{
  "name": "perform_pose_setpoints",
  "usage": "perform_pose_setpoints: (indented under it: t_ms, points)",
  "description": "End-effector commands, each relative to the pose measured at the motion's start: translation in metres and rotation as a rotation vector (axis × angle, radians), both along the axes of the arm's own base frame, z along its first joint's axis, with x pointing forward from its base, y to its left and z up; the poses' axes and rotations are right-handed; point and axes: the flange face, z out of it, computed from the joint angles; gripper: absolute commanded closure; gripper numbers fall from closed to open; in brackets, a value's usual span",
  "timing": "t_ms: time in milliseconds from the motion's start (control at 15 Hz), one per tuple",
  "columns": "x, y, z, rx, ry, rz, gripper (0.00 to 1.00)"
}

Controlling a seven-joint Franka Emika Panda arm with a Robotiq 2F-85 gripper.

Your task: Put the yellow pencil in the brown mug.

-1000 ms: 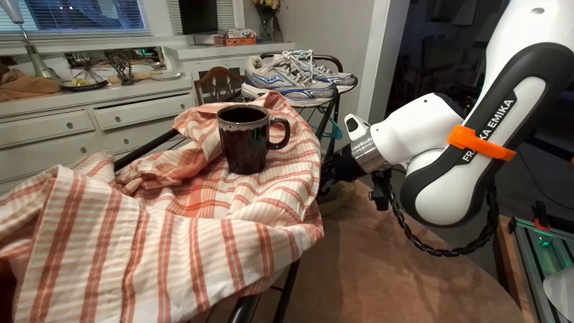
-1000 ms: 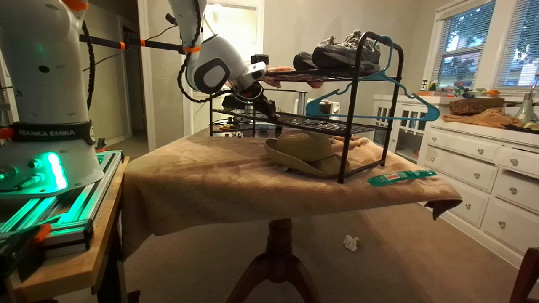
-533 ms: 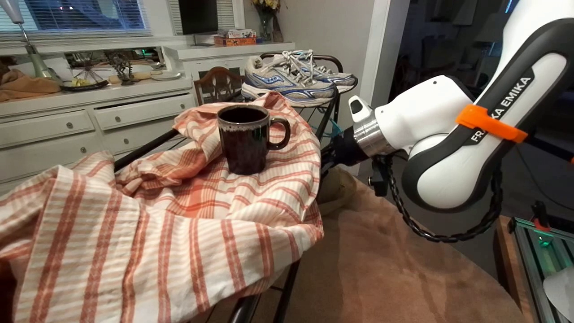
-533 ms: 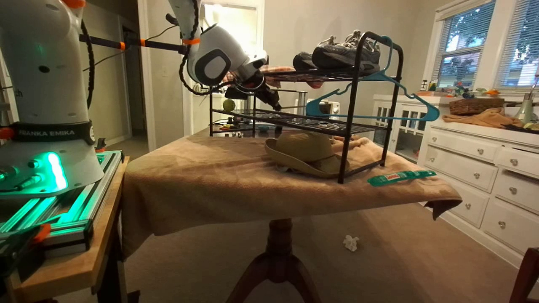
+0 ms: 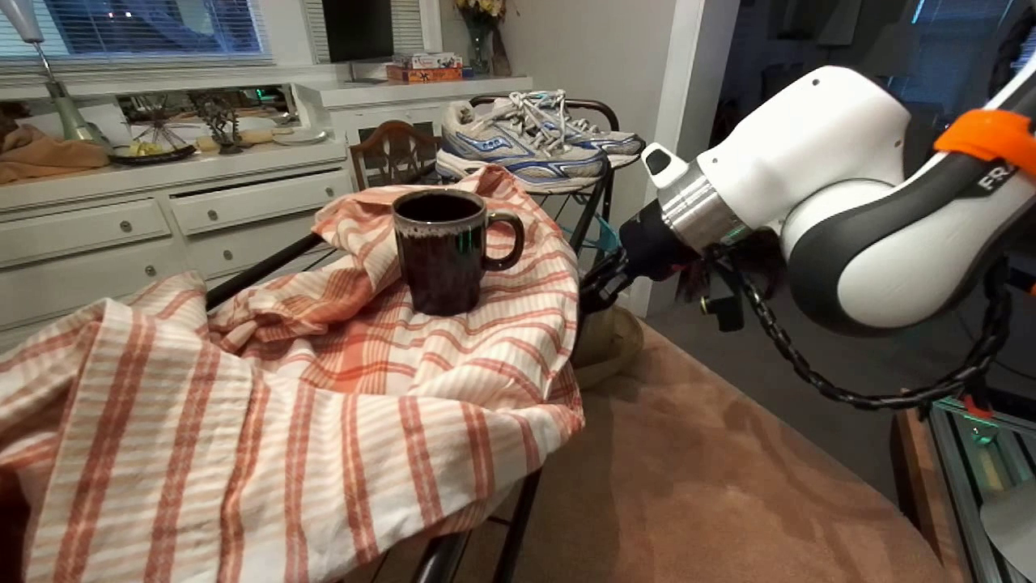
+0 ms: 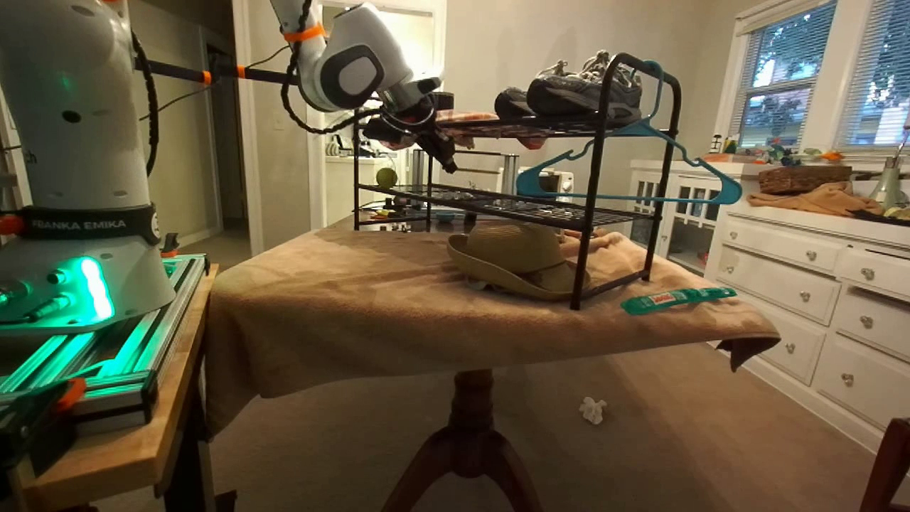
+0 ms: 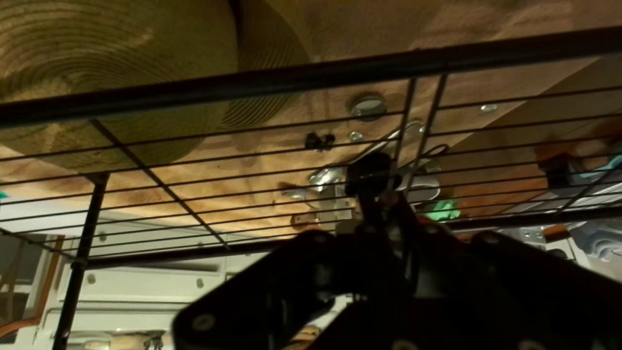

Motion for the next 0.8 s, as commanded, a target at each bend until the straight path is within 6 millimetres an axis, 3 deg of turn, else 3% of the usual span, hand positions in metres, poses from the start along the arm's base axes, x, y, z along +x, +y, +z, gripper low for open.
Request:
perform_pose_setpoints:
  t_ms: [0,133,200,733]
  points:
    - [-0.033,0.027,0.024,0.022,0.120,0.013,0.98]
    - [-0.048,0.032,0.030,0.047,0.199,0.048,0.98]
    - [-0.055,0.024,0.035,0.061,0.243,0.067,0.98]
    - [-0.081,-0.068,0.089,0.058,0.477,0.138,0.98]
